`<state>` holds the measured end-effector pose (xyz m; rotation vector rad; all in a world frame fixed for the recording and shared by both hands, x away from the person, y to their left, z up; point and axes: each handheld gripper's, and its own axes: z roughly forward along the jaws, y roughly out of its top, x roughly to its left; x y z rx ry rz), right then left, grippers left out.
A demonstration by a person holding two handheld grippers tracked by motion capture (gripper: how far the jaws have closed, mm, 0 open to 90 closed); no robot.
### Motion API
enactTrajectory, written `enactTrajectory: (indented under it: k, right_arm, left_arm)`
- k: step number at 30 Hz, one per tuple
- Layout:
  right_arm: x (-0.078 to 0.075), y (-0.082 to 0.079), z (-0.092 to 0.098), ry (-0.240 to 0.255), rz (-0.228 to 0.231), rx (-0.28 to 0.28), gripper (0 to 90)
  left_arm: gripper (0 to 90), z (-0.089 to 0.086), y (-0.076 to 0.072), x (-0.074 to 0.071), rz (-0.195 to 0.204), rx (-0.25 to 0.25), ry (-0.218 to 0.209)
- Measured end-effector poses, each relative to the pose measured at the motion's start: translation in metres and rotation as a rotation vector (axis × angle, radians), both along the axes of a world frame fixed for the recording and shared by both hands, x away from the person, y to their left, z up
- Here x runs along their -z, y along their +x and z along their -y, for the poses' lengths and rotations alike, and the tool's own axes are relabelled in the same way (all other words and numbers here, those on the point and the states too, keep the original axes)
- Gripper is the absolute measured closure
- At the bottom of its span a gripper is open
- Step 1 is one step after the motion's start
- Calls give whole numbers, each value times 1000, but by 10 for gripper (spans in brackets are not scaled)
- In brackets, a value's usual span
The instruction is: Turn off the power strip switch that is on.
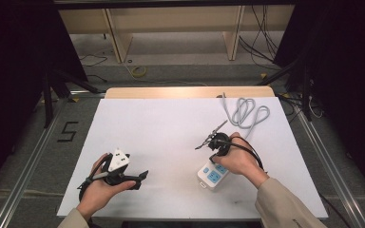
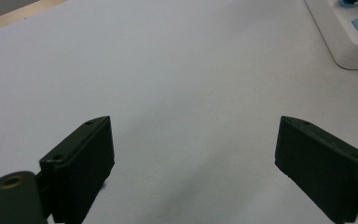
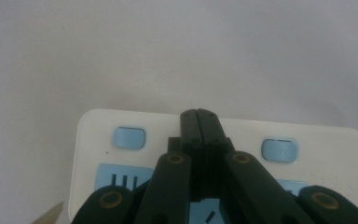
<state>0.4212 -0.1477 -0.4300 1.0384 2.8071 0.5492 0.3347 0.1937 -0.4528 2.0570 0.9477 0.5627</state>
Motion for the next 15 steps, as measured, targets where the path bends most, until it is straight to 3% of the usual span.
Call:
enactTrajectory:
  k: [15]
  right_arm:
    - [-4, 0, 5, 38, 30, 11, 900]
  left_arm:
    - [113, 0, 0, 0, -1, -1, 0]
